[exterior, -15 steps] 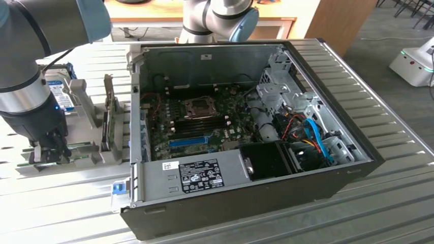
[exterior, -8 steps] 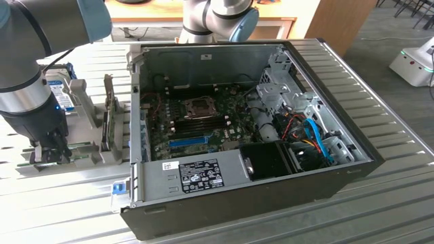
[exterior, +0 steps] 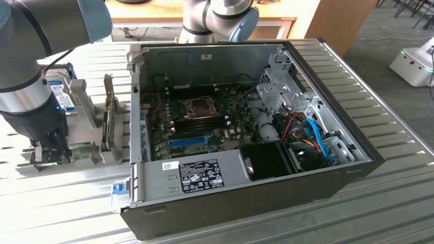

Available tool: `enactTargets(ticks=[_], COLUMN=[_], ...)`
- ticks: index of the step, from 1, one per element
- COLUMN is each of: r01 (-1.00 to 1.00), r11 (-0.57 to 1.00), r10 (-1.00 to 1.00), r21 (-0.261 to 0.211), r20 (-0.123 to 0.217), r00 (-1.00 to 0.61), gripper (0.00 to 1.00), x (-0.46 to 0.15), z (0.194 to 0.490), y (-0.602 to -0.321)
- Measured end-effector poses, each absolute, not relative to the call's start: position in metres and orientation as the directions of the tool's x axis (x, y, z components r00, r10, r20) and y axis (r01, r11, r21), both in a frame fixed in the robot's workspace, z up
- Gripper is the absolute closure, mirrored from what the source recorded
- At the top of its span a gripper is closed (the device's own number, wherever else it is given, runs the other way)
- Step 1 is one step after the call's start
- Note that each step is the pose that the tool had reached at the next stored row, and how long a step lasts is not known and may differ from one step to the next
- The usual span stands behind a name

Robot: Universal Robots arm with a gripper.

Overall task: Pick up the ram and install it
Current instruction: 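Pick up the ram and move it above insertion slot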

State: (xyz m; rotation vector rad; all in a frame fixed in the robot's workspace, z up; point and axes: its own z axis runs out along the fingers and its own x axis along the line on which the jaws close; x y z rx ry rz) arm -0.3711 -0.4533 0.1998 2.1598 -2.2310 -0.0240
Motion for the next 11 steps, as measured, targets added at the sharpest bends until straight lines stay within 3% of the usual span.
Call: enactTargets(ticks=[11], r01=[-0.999], r11=[0.033], r10=[-0.999], r21=[0.036], r20=[0.015], r00=[-0.032], gripper=[0.77], x=[-0.3707], z=[0.1998], y=[-0.4535])
